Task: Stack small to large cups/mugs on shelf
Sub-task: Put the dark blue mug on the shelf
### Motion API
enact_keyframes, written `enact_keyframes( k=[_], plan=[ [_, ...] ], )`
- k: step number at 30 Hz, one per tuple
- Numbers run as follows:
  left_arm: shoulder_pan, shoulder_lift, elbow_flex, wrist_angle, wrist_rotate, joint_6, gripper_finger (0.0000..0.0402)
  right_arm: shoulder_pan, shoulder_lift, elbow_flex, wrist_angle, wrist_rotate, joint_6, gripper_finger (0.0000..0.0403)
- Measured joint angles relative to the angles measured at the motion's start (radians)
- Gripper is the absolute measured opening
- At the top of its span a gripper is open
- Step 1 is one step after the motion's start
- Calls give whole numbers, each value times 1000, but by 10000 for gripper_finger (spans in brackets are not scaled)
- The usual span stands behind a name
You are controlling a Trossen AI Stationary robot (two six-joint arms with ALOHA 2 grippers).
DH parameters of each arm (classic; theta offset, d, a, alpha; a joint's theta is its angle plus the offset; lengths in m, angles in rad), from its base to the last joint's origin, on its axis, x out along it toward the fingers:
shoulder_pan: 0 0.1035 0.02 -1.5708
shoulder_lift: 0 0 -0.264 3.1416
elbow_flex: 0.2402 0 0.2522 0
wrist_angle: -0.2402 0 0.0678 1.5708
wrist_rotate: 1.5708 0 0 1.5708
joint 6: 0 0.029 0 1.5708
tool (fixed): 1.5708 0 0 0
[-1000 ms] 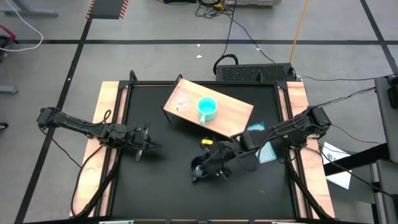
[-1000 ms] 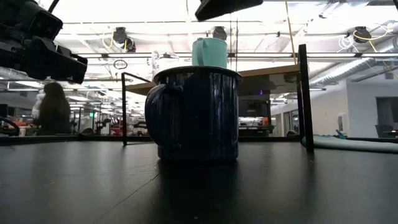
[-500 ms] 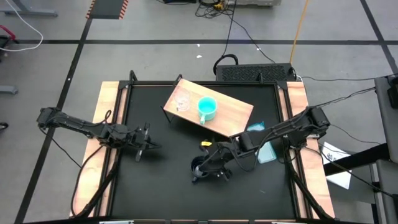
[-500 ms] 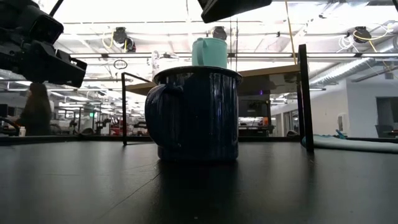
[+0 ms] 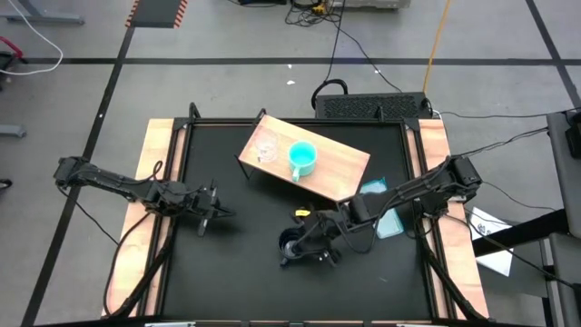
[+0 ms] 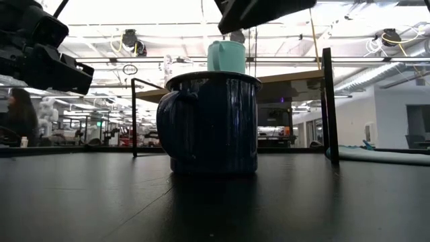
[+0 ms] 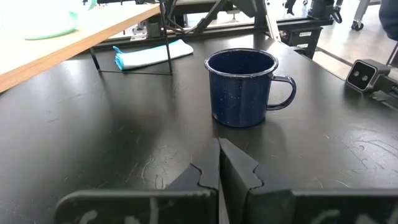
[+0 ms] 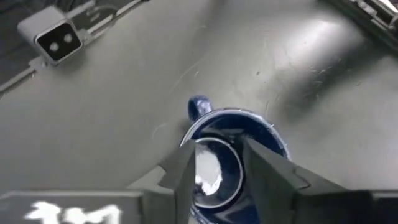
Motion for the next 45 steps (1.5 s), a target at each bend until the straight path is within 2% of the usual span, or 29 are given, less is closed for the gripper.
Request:
enact_keyframes(
  k=[7,36,45],
  plan=[
    [0,0,0,0,0,0,8,3,0,-20,-15,1,-6,162],
    [0,0,-1,4,0,-4,8,24,114,-22,-6,1,51,162],
    [0,0,-1,4,0,-6,8,24,111,-45,74,3,63,161]
  ],
)
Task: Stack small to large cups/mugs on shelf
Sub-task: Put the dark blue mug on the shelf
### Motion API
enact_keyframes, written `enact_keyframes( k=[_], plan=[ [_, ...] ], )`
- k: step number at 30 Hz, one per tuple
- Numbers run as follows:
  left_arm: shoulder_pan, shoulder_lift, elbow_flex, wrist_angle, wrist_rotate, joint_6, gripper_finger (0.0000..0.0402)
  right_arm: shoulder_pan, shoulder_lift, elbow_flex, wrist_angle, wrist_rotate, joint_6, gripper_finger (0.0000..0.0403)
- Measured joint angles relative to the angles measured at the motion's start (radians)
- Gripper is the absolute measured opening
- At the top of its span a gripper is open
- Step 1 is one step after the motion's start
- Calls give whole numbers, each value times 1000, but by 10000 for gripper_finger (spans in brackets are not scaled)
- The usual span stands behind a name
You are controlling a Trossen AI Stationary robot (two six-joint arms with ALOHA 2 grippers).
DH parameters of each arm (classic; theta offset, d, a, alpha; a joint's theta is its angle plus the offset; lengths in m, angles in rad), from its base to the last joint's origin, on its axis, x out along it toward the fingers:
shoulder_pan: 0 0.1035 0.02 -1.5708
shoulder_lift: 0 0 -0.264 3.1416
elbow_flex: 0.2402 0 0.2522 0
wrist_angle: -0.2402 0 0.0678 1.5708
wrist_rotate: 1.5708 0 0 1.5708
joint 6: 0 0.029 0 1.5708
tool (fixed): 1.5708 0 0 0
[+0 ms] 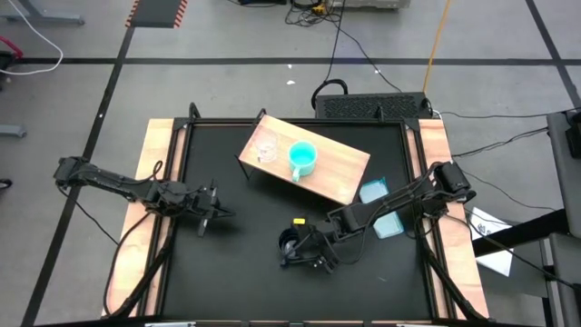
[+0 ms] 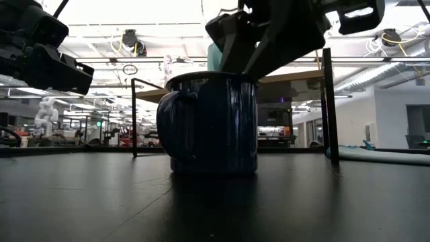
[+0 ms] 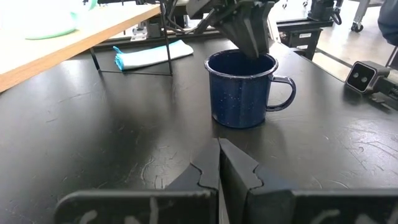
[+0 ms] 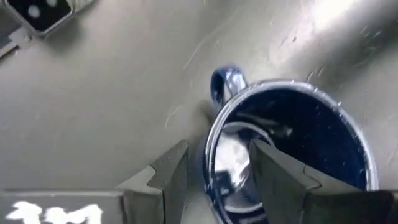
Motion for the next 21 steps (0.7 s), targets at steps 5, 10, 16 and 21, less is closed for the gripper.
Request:
enact_keyframes(
  k=[5,10,16,21],
  plan=[
    [0,0,0,0,0,0,8,0,1,-29,14,1,12,161],
    [0,0,0,0,0,-2,8,0,1,-31,17,1,23,161],
    [0,0,0,0,0,-2,8,0,1,-31,17,1,26,161],
    [0,0,0,0,0,-2,8,0,1,-31,17,1,26,161]
  ],
)
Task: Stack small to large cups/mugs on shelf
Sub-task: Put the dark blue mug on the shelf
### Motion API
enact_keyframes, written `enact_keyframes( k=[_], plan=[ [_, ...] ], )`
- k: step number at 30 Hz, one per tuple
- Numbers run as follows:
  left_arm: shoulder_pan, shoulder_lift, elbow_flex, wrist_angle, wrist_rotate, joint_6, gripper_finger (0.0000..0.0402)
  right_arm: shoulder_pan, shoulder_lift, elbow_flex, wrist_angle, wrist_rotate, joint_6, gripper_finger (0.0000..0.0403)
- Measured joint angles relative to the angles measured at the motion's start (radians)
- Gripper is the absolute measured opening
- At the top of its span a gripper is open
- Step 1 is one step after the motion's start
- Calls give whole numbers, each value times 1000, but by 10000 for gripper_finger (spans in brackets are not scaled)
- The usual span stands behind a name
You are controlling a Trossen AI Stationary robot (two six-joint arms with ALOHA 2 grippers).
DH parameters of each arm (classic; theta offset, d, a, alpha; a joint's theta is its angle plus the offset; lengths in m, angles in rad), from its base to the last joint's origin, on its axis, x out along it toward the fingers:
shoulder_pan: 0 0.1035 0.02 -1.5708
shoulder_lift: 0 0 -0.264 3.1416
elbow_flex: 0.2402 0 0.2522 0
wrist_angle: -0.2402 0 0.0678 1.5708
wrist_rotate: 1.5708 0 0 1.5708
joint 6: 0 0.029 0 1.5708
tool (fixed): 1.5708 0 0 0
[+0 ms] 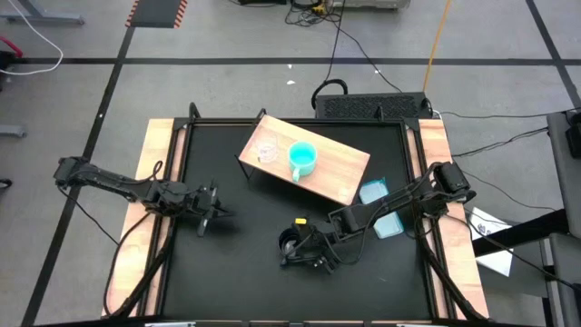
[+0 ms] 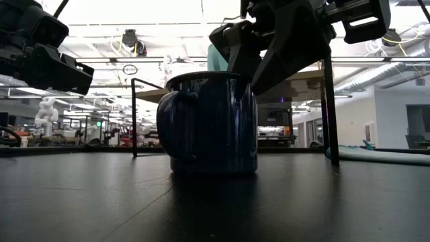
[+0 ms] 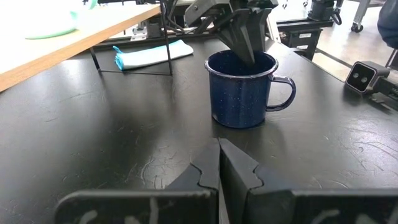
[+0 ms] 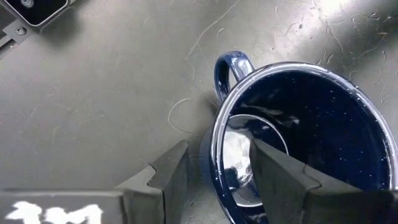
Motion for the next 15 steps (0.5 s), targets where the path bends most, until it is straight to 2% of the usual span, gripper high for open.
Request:
enact_keyframes(
  k=[6,15],
  plan=[
    [0,0,0,0,0,0,8,0,0,0,0,0,0,160],
    [0,0,0,0,0,0,8,0,0,0,0,1,0,136]
  ],
)
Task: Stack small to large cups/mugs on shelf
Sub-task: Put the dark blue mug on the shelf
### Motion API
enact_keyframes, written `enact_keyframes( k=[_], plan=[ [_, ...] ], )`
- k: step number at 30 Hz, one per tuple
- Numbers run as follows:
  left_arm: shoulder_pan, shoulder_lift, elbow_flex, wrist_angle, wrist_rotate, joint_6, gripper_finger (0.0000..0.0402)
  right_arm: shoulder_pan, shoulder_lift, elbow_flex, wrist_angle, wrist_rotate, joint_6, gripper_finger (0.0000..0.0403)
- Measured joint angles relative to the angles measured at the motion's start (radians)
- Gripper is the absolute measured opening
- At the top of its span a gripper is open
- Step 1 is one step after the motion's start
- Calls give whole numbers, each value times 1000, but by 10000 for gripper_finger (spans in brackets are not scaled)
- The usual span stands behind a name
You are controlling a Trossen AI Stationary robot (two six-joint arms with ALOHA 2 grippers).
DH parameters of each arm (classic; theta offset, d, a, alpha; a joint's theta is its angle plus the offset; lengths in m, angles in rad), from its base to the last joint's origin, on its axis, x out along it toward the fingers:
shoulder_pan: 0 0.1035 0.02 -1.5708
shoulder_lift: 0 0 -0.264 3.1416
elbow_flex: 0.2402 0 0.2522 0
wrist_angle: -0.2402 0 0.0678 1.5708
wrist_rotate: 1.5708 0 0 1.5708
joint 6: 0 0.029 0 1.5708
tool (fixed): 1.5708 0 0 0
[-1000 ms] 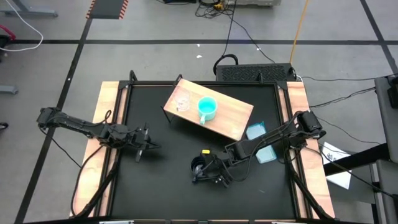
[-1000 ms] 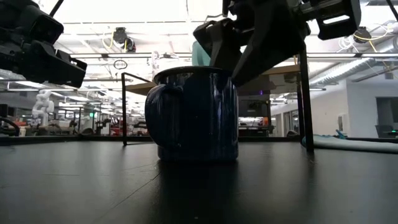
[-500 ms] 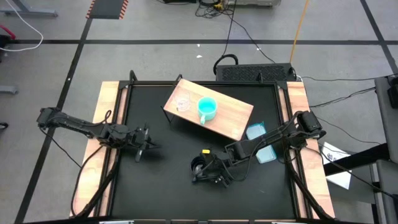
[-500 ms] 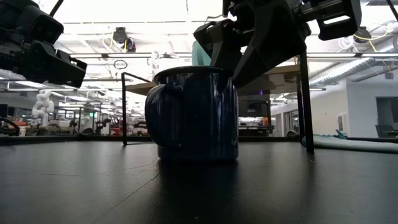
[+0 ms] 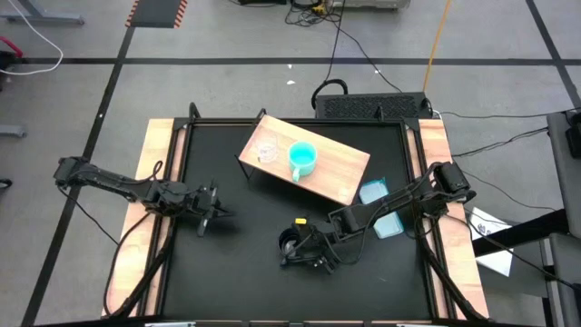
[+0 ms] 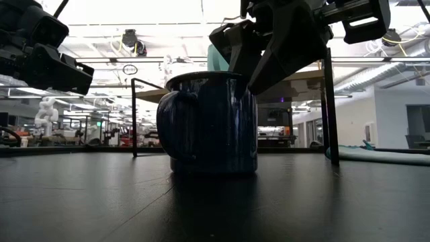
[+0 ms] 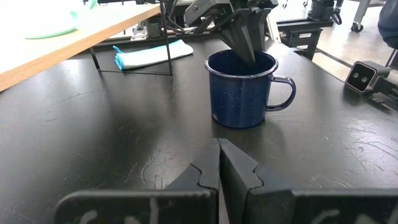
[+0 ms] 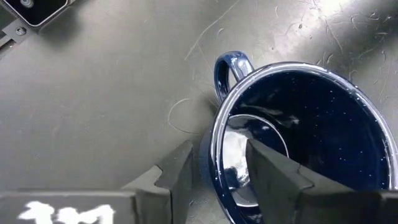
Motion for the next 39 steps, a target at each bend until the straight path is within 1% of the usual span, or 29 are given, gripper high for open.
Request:
enact_keyframes(
  k=[7,11,23,26,36,39],
  plan=[
    [0,0,0,0,0,0,8,0,6,0,3,0,-4,133],
    [0,0,0,0,0,0,8,-1,6,-1,5,0,-6,121],
    [0,0,0,0,0,0,8,-1,6,-1,8,0,-7,34],
    [0,0,0,0,0,0,8,-1,6,-1,8,2,-8,18],
    [0,0,0,-3,0,-12,8,-2,6,-1,9,4,-46,14],
    [0,0,0,-11,0,-16,8,3,6,-1,11,29,-62,14]
  ],
)
